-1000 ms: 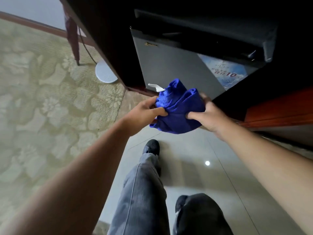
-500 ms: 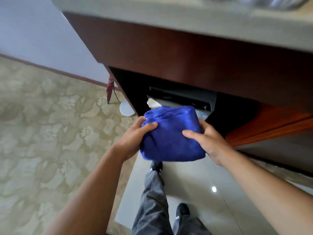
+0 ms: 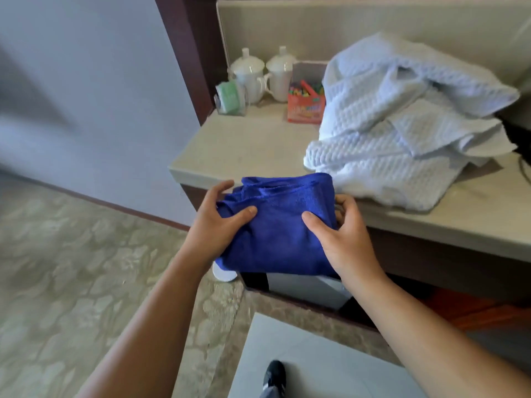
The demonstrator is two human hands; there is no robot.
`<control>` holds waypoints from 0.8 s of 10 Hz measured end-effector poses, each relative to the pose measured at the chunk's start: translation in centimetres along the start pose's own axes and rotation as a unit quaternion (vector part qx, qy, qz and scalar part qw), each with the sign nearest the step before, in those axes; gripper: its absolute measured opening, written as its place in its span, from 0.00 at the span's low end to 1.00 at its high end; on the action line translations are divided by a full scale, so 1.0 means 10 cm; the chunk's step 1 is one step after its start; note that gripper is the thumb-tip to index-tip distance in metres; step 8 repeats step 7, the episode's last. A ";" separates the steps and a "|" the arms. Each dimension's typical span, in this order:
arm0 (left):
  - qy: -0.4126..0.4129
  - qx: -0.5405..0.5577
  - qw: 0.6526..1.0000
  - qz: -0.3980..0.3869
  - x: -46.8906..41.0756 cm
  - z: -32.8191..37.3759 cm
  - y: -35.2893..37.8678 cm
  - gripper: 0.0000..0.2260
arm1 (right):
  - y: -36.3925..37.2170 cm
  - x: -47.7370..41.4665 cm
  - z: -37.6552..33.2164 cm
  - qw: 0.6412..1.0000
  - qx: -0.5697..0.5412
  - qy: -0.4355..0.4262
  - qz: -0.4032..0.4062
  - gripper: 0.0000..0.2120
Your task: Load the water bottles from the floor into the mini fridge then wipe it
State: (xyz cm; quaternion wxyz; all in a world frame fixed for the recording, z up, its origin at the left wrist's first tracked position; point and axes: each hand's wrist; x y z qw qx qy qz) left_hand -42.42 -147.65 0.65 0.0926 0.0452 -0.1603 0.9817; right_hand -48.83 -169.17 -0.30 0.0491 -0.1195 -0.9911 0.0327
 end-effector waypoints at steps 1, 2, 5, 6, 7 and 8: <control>0.036 -0.024 0.999 0.033 -0.53 0.35 -0.35 0.28 | 0.26 -0.43 -0.39 0.999 -0.006 -0.029 0.022 0.17; 0.057 -0.054 0.996 0.049 -0.90 0.50 -0.51 0.29 | 0.41 -0.74 -0.55 0.999 0.013 -0.033 0.041 0.17; 0.023 -0.249 0.968 -0.023 -1.80 0.23 -0.60 0.39 | 0.69 -1.33 -0.61 0.975 0.219 -0.034 0.027 0.31; 0.045 -0.277 0.960 0.000 -1.77 0.15 -0.54 0.35 | 0.66 -1.26 -0.66 0.971 0.223 -0.075 0.047 0.26; 0.095 -0.277 0.955 0.038 -1.73 0.21 -0.46 0.27 | 0.44 -1.21 -0.82 0.981 0.147 -0.102 0.074 0.16; 0.095 -0.277 0.955 0.038 -1.73 0.21 -0.46 0.27 | 0.44 -1.21 -0.82 0.981 0.147 -0.102 0.074 0.16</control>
Point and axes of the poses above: each hand's wrist, its own x-axis away from the middle knuckle, its own y-axis out of the palm, z = x × y, and after that the axes turned 8 degrees about -z, right-handed
